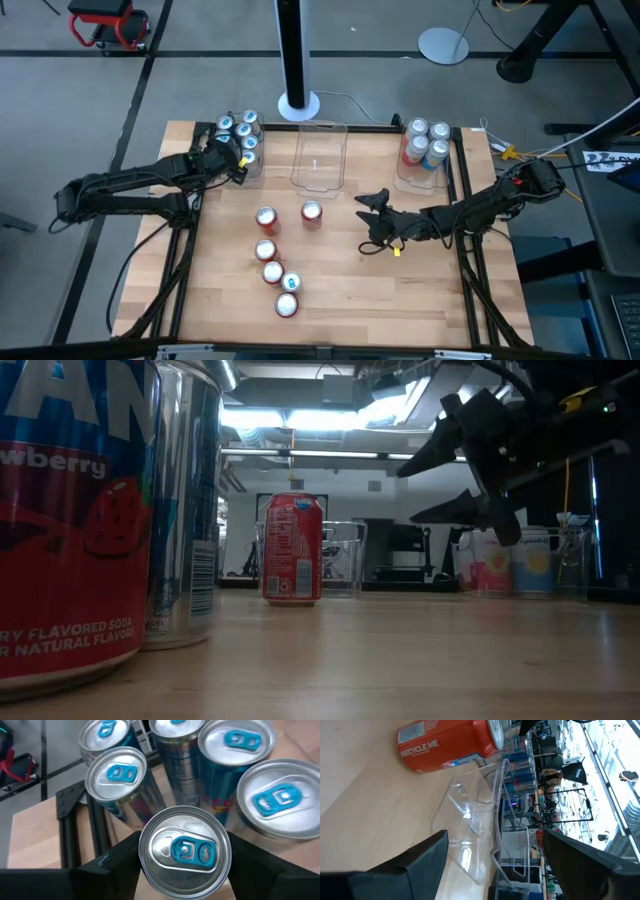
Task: Sort soda cans
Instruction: Put the blue soda can into the left transparent bin
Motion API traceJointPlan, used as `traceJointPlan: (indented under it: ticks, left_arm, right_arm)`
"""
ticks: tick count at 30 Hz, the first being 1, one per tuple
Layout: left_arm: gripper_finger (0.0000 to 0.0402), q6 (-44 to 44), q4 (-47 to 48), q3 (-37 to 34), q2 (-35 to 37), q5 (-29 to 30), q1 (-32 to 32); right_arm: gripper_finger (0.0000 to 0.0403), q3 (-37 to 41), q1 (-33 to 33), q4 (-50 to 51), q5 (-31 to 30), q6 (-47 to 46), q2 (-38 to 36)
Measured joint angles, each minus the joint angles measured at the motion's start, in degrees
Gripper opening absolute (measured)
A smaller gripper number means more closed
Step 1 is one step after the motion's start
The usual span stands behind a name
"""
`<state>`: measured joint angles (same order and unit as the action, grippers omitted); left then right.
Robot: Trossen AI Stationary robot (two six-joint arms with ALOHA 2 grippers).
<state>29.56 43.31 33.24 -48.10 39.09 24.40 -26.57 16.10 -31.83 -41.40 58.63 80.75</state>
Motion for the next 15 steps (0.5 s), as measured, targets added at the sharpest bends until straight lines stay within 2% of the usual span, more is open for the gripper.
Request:
traceJointPlan:
  ticks: [8, 15]
  left_arm:
    - [0.0301, -2.6, -2.4, -0.2, 0.0, 0.8, 0.9]
    - [0.0313, -5.0, -2.1, 2.0, 0.0, 0.7, 0.9]
  right_arm:
    - [0.0321, 0.0, 0.0, 0.7, 0.0, -0.7, 0.0]
    - [0.0321, 0.0, 0.0, 0.8, 0.0, -0.7, 0.0]
